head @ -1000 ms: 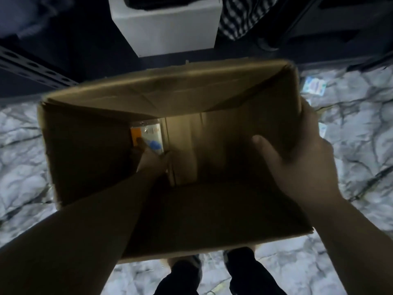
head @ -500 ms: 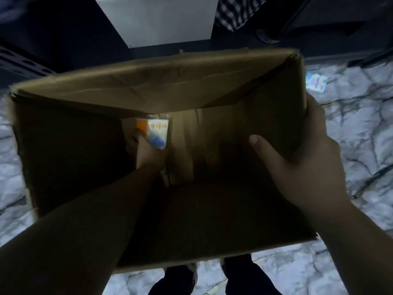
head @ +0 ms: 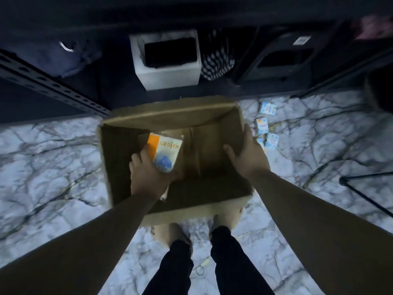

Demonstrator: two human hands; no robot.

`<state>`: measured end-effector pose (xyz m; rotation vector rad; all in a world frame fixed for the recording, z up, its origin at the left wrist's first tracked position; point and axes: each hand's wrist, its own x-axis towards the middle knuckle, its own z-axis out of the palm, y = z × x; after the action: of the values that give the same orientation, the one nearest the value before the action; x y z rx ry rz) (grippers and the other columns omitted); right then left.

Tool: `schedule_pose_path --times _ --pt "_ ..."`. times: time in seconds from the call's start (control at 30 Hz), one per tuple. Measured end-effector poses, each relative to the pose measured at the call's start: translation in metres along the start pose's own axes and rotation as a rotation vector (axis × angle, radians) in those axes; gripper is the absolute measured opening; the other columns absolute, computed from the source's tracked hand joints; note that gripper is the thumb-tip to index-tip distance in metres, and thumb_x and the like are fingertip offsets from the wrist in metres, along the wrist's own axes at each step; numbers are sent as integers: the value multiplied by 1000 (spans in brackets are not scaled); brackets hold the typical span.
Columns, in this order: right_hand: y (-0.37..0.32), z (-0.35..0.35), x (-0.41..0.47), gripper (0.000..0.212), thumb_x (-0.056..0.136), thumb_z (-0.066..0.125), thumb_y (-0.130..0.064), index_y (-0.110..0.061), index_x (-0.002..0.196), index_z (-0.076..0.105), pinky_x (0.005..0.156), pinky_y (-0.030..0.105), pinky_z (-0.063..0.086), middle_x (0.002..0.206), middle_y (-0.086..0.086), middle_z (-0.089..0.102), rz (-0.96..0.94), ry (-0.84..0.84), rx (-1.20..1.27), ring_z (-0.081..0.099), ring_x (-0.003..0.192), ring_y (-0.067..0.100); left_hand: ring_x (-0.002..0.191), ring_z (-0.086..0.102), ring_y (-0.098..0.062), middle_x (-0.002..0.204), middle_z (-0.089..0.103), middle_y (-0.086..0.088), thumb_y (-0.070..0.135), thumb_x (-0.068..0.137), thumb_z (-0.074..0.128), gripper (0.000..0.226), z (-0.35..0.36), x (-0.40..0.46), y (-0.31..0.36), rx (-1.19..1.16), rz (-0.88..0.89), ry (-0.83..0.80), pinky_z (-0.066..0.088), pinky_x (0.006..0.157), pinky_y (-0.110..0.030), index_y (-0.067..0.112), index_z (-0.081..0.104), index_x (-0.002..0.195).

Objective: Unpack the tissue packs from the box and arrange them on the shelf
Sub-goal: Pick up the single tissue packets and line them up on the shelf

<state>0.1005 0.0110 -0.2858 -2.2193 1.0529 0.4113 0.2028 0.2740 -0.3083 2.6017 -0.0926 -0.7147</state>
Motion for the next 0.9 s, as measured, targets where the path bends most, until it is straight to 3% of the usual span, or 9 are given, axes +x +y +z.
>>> schedule_pose_path --times 0.17,0.33,0.47,0.53,0.6,0.63,0.7,0.77,0.9 --pt "-48 -71 -50 87 99 58 -57 -20 165 16 103 45 47 152 15 50 -26 -20 16 51 136 38 116 45 -34 123 46 -10 44 53 96 113 -90 -61 43 -30 93 3 42 91 -42 18 40 148" --pt "-107 -158 -126 72 99 51 -62 -20 158 41 116 38 37 156 5 49 -171 9 109 43 145 25 118 49 -22 123 39 6 63 53 83 111 -195 -129 107 -183 131 18 51 97 -43 31 38 149" --pt "-151 -232 -177 62 100 53 -55 -16 148 54 117 31 31 155 5 49 -318 95 113 40 146 23 114 46 -10 121 40 8 51 59 88 105 -273 -177 157 -261 226 119 50 91 -32 38 37 150" --pt "-171 -265 -197 59 99 55 -54 -17 145 58 115 20 29 158 4 45 -402 152 121 38 146 22 114 47 -8 122 40 9 51 61 90 110 -303 -197 176 -296 240 186 48 90 -28 39 33 154" --pt "-192 -295 -212 57 99 57 -51 -17 145 59 104 -1 21 158 1 43 -472 184 157 37 147 19 114 46 -8 122 39 11 52 62 90 111 -329 -216 191 -315 267 253 45 89 -23 38 32 156" --pt "-202 -308 -218 55 99 58 -50 -17 144 60 98 -6 22 157 0 43 -506 199 185 37 146 18 115 45 -7 122 37 13 52 63 91 110 -339 -223 197 -328 281 281 43 87 -18 38 31 155" --pt "-219 -331 -226 58 97 56 -54 -17 140 64 106 6 30 153 -3 48 -600 253 215 39 143 15 115 45 -4 123 34 16 52 64 90 111 -355 -236 207 -364 290 324 41 85 -11 41 28 155" --pt "-234 -349 -229 60 94 54 -59 -18 136 66 110 30 41 149 -4 52 -687 299 214 42 140 14 116 46 -3 124 33 17 56 62 87 111 -368 -244 214 -396 303 379 42 87 -13 43 27 155" --pt "-274 -387 -231 54 99 57 -57 -17 135 65 106 32 38 145 -4 55 -863 386 215 46 136 16 118 47 1 127 33 16 52 67 91 110 -403 -248 230 -467 282 482 45 86 -12 42 27 157"
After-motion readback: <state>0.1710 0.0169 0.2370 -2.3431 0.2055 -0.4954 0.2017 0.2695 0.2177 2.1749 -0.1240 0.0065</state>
